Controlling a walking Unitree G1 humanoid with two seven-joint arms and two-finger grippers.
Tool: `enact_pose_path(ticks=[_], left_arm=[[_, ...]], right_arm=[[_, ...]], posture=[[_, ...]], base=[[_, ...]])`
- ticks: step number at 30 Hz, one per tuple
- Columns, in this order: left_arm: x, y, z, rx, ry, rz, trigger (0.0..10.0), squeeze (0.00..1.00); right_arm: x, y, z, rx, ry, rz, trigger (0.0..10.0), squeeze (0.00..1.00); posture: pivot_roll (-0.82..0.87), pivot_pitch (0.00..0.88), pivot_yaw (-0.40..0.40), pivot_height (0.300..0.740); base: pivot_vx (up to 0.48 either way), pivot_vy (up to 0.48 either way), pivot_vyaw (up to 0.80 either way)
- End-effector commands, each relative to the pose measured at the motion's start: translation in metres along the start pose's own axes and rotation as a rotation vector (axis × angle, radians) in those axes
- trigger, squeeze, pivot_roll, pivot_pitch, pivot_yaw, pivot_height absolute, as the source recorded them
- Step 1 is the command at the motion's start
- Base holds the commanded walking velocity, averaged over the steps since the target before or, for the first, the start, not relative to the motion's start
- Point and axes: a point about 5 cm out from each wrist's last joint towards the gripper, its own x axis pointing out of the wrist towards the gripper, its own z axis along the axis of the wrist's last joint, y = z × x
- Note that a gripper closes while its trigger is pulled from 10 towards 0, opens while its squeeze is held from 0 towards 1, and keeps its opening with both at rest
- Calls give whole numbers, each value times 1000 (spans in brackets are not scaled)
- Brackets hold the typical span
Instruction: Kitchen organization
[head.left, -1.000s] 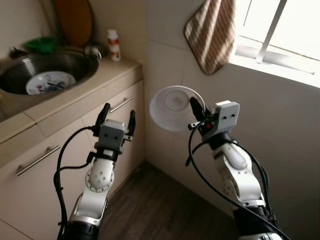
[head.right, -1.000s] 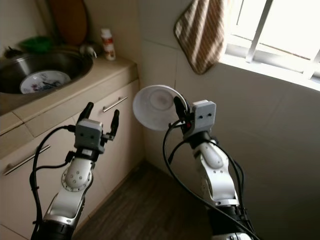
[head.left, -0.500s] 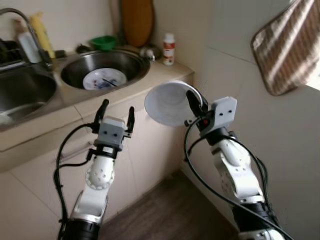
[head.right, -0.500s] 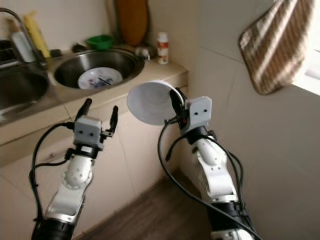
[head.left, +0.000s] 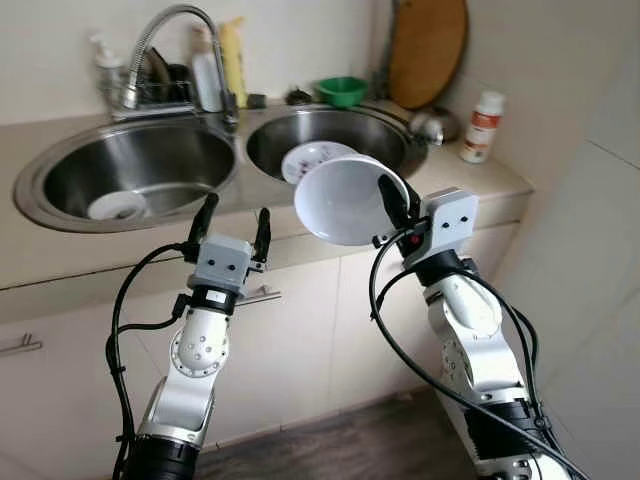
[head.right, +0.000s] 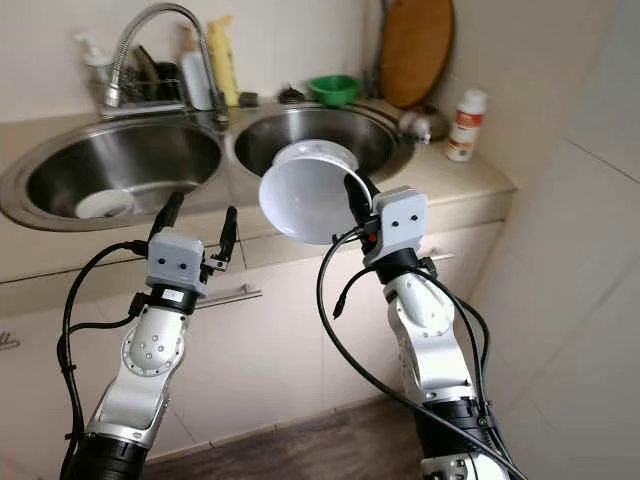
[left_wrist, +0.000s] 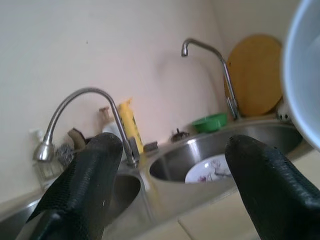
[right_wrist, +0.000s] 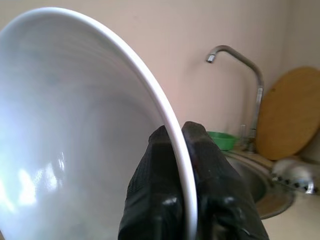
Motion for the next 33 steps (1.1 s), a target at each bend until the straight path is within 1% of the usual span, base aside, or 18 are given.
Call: enact_pose_path(ticks=[1, 10, 20, 33], left_arm=[[2, 9, 2, 22, -14, 20, 10000, 0], [2, 9, 3, 23, -15, 23, 10000, 0], [2, 11, 3, 26, -16, 27, 10000, 0], [3, 10, 3, 24, -16, 28, 10000, 0]], right_arm=[[6, 5, 10, 10, -51, 5, 0, 0], [10, 1, 12, 25, -71, -28, 0, 0], [13, -5, 15, 51, -89, -85, 0, 0], [15, -7, 14, 57, -90, -96, 0, 0]], posture=[[37, 0, -21, 740], [41, 0, -24, 740], [45, 0, -28, 740], [43, 0, -28, 740]], base=[[300, 0, 800], [304, 0, 754], [305, 0, 0], [304, 0, 0]])
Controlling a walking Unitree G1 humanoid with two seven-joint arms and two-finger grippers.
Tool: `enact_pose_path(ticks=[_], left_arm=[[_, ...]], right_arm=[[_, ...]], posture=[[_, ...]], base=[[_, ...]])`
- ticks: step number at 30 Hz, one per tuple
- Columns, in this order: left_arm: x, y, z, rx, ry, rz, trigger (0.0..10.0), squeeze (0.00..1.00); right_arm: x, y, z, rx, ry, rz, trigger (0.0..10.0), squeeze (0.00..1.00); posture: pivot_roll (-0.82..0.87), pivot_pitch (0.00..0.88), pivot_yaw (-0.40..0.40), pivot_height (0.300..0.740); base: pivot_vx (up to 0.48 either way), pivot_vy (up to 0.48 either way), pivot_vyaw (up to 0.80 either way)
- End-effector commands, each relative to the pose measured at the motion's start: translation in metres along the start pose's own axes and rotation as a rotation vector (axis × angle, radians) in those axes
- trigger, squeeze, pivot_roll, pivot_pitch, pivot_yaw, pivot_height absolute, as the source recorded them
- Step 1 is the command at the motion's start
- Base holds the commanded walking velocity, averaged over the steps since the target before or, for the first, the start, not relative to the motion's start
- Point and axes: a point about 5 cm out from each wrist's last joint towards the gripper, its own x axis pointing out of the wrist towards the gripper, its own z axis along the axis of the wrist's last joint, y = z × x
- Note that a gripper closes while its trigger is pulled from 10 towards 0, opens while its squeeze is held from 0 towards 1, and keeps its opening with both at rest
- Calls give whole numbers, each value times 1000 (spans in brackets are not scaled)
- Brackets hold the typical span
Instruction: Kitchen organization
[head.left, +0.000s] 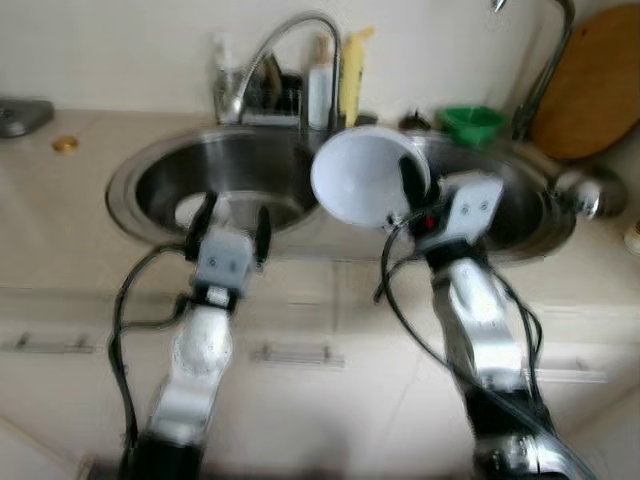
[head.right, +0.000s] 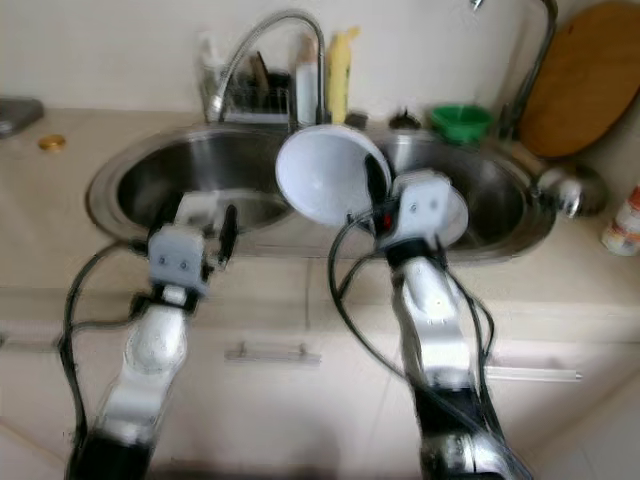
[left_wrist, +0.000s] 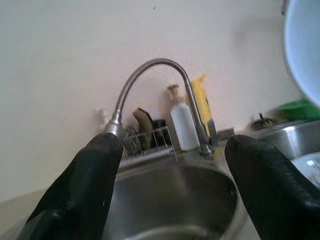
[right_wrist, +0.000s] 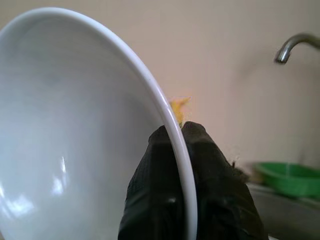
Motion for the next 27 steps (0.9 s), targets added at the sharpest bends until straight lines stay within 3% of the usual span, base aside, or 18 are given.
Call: enact_pose_path(ticks=[1, 6, 13, 19, 20, 21, 22, 27], left_arm=[[2, 8, 1, 15, -8, 21, 10000, 0], [2, 8, 1, 13, -11, 21, 10000, 0], [1, 5, 5, -7, -42, 11, 10000, 0], [0, 5, 5, -6, -41, 12, 10000, 0], [0, 5, 5, -5, -41, 11, 10000, 0], [0, 5, 5, -5, -42, 11, 10000, 0], [0, 5, 5, -4, -41, 11, 10000, 0], [1, 5, 5, -3, -41, 12, 10000, 0]], right_arm=[[5, 7, 5, 16, -28, 11, 0, 0], [7, 0, 1, -10, 7, -37, 0, 0], [15, -40, -22, -142, 213, -281, 0, 0], [16, -59, -34, -224, 326, -366, 0, 0], [16, -62, -42, -269, 396, -353, 2000, 0], [16, -62, -50, -301, 457, -334, 4706, 0], [15, -62, -54, -314, 488, -327, 10000, 0], [5, -48, -84, -345, 727, -191, 10000, 0]], posture=[[43, 0, -28, 740], [45, 0, -29, 740], [52, 0, -31, 740], [55, 0, -32, 740], [57, 0, -33, 740], [58, 0, -34, 740], [58, 0, -34, 740], [62, 0, -37, 740]], base=[[300, 0, 0], [293, 0, 0], [0, 0, 0], [0, 0, 0], [0, 0, 0], [0, 0, 0], [0, 0, 0], [0, 0, 0]])
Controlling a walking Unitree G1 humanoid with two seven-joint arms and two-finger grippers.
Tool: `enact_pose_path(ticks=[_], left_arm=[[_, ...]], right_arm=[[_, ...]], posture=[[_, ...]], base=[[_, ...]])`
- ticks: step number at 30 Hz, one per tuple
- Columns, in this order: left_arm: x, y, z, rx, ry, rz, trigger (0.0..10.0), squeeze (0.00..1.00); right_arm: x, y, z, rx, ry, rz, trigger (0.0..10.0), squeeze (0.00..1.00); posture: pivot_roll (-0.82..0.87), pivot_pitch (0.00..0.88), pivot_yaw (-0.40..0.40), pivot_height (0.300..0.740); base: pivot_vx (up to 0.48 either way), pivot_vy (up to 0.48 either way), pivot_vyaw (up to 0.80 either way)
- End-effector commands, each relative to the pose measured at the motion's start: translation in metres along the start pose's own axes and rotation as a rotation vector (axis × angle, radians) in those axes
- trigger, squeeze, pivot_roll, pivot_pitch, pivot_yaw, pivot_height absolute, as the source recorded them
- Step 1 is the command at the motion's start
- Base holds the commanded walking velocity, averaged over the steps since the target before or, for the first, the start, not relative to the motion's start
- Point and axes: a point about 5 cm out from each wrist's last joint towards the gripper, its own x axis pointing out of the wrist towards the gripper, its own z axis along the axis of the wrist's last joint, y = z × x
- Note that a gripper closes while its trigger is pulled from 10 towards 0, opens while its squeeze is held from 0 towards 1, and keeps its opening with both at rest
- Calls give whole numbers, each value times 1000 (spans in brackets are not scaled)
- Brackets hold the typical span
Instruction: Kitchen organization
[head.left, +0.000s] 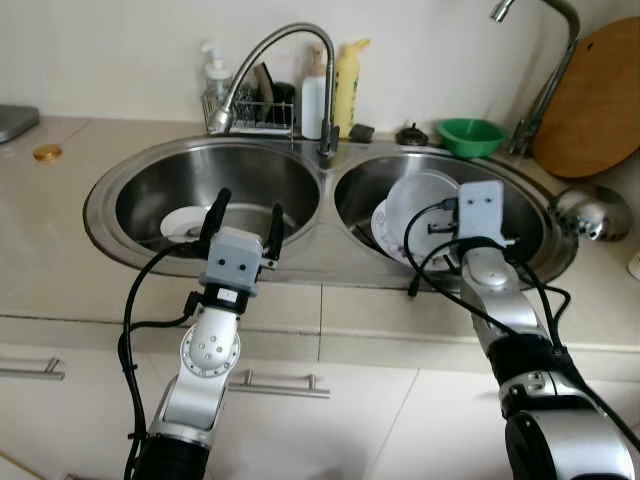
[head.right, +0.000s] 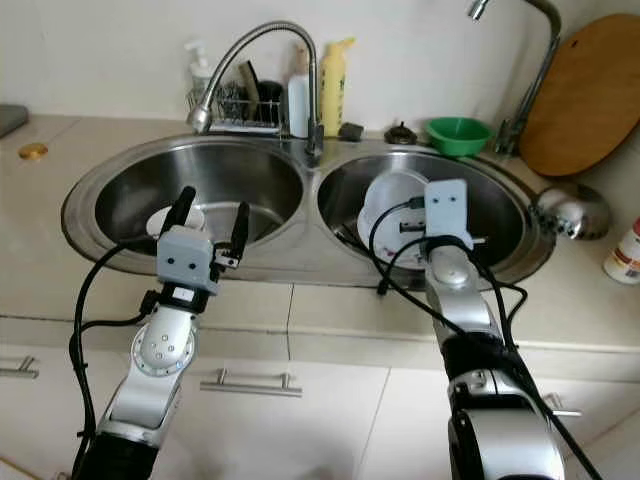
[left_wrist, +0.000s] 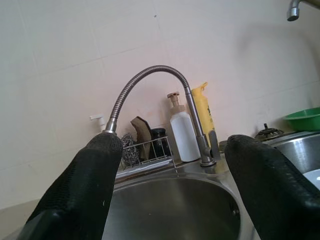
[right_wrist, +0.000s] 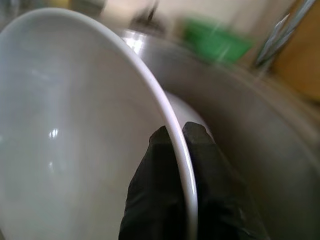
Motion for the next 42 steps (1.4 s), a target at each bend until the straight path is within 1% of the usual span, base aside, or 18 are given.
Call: enact_pose_path(ticks=[1, 3, 5, 8, 9, 20, 22, 25, 26, 28, 30, 34, 36, 38, 39, 40, 41, 42], left_arm=[[1, 1, 2, 1, -11, 2, 10000, 0], [1, 1, 2, 1, -11, 2, 10000, 0], [0, 1, 2, 2, -10, 2, 10000, 0], [0, 2, 2, 4, -8, 4, 10000, 0], [-1, 3, 2, 4, -6, 5, 10000, 0], [0, 1, 2, -7, -8, 1, 10000, 0], [0, -1, 1, -14, 4, -3, 10000, 0], [-1, -2, 0, -16, 10, -5, 10000, 0], [-1, -2, 0, -16, 10, -5, 10000, 0], [0, -2, 0, -17, 11, -6, 10000, 0], [-1, -3, -1, -14, 17, -10, 10000, 0], [-1, -4, -2, -11, 26, -17, 10000, 0], [-1, -4, -3, -11, 28, -18, 10000, 0], [-1, -5, -3, -10, 32, -21, 10000, 0], [-1, -5, -4, -9, 33, -22, 10000, 0], [-1, -5, -4, -9, 34, -22, 10000, 0], [0, -5, -4, -8, 35, -23, 10000, 0], [-1, -5, -4, -7, 37, -23, 10000, 0]], right_arm=[[1, 9, -7, -26, 71, 57, 10000, 0], [0, 16, -14, -38, 116, 94, 10000, 0], [0, 17, -17, -18, 130, 87, 10000, 0], [0, 18, -21, 48, 155, 111, 10000, 0], [0, 18, -19, 74, 137, 115, 10000, 1000], [2, 8, -3, 164, 26, 90, 10000, 1000], [1, 6, 9, 240, -62, 94, 10000, 1000], [-2, 7, 19, 319, -132, 130, 10000, 1000], [-2, 7, 19, 319, -132, 130, 10000, 1000], [-4, 9, 29, 404, -192, 173, 10000, 1000], [-6, 9, 37, 446, -228, 227, 10000, 1000], [-3, 4, 34, 425, -159, 244, 10000, 1000], [0, -3, 26, 373, -105, 207, 10000, 1000], [1, -8, 10, 293, -6, 176, 10000, 1000], [1, -8, 6, 266, 19, 177, 10000, 894], [0, -9, 3, 249, 32, 179, 10000, 894], [-1, -9, 1, 240, 45, 187, 10000, 647], [-2, -7, -3, 212, 65, 202, 10000, 0]], posture=[[62, 0, -37, 740], [62, 0, -37, 740], [66, 0, -39, 740], [66, 0, -39, 740], [67, 0, -38, 740], [56, 0, -33, 740], [56, 0, -33, 740], [54, 0, -34, 740], [54, 0, -34, 740], [55, 0, -34, 740], [54, 0, -35, 740], [50, 0, -35, 740], [50, 0, -35, 740], [48, 0, -36, 740], [48, 0, -37, 740], [48, 0, -37, 740], [49, 0, -37, 740], [46, 0, -36, 740]], base=[[0, 0, 0], [0, 0, 0], [0, 0, 0], [0, 0, 0], [0, 0, 0], [0, 0, 0], [0, 0, 0], [0, 0, 0], [0, 0, 0], [0, 0, 0], [0, 0, 0], [0, 0, 0], [0, 0, 0], [0, 0, 0], [0, 0, 0], [0, 0, 0], [0, 0, 0], [0, 0, 0]])
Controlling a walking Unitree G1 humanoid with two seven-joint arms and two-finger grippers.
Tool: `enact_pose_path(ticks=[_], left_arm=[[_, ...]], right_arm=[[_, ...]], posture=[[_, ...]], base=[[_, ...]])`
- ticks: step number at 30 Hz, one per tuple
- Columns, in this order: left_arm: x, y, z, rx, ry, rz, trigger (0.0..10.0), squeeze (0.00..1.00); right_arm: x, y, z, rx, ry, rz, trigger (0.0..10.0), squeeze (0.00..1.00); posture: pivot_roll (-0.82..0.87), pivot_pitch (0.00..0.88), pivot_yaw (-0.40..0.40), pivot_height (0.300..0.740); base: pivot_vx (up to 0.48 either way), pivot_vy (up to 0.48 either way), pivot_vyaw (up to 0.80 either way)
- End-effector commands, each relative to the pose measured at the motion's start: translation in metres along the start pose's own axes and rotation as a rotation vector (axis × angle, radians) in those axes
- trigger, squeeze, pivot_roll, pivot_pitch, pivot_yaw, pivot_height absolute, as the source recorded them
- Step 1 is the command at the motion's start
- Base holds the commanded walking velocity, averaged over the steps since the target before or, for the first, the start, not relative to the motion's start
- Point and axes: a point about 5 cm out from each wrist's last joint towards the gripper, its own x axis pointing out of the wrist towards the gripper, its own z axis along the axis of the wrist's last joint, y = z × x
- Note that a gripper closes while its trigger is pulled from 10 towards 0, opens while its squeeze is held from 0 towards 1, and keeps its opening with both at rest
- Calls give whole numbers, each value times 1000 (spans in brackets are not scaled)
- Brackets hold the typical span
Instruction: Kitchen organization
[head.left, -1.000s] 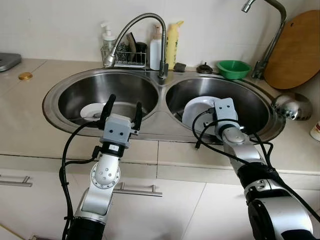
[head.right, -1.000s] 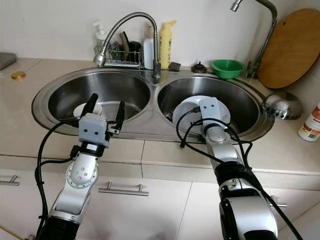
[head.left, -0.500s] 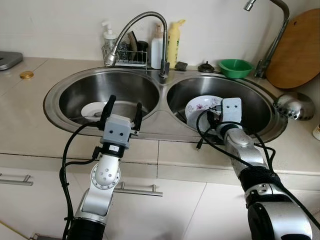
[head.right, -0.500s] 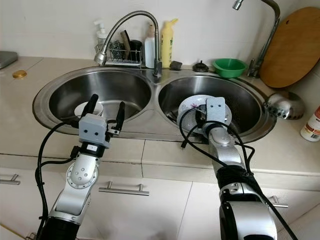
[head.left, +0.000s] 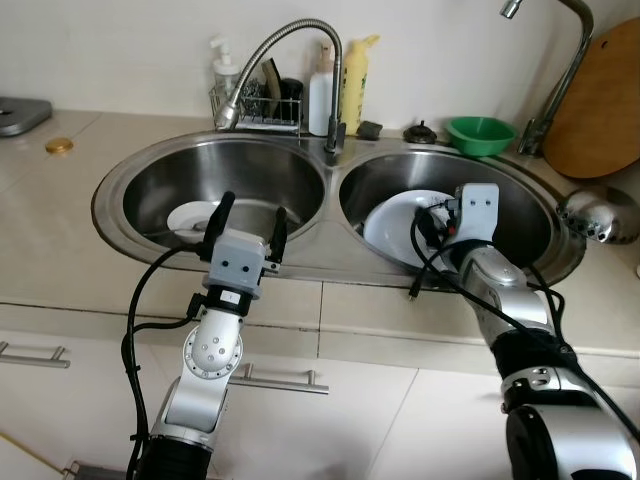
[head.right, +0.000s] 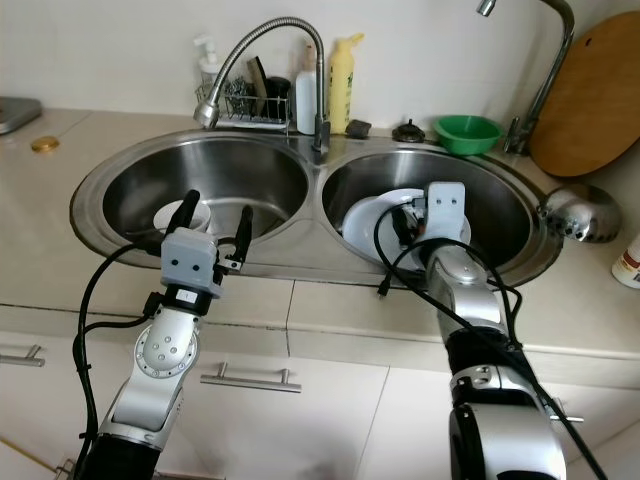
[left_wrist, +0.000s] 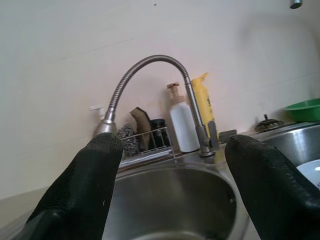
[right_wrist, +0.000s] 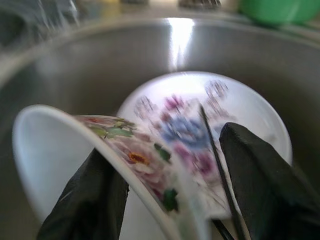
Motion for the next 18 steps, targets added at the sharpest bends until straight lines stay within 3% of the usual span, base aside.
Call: enact_pose_path(ticks=[1, 6, 14, 16, 18], left_arm=[[1, -2, -2, 2, 18, -11, 10000, 0], [0, -2, -3, 4, 23, -14, 10000, 0], [0, -4, -5, 2, 30, -27, 10000, 0], [0, -5, -5, 3, 32, -29, 10000, 0], [0, -5, -6, 3, 34, -30, 10000, 0]], right_arm=[[-1, 1, -5, -52, 48, 19, 10000, 0], [-3, 3, -15, -151, 111, 66, 10000, 0], [-12, 13, -24, -313, 152, 252, 10000, 0], [-19, 12, -32, -472, 178, 324, 10000, 0], [-20, 11, -34, -484, 182, 324, 10000, 0]], posture=[[46, 0, -36, 740], [43, 0, -34, 740], [39, 0, -34, 740], [37, 0, -33, 740], [37, 0, -33, 740]], base=[[0, 0, 0], [0, 0, 0], [0, 0, 0], [0, 0, 0], [0, 0, 0]])
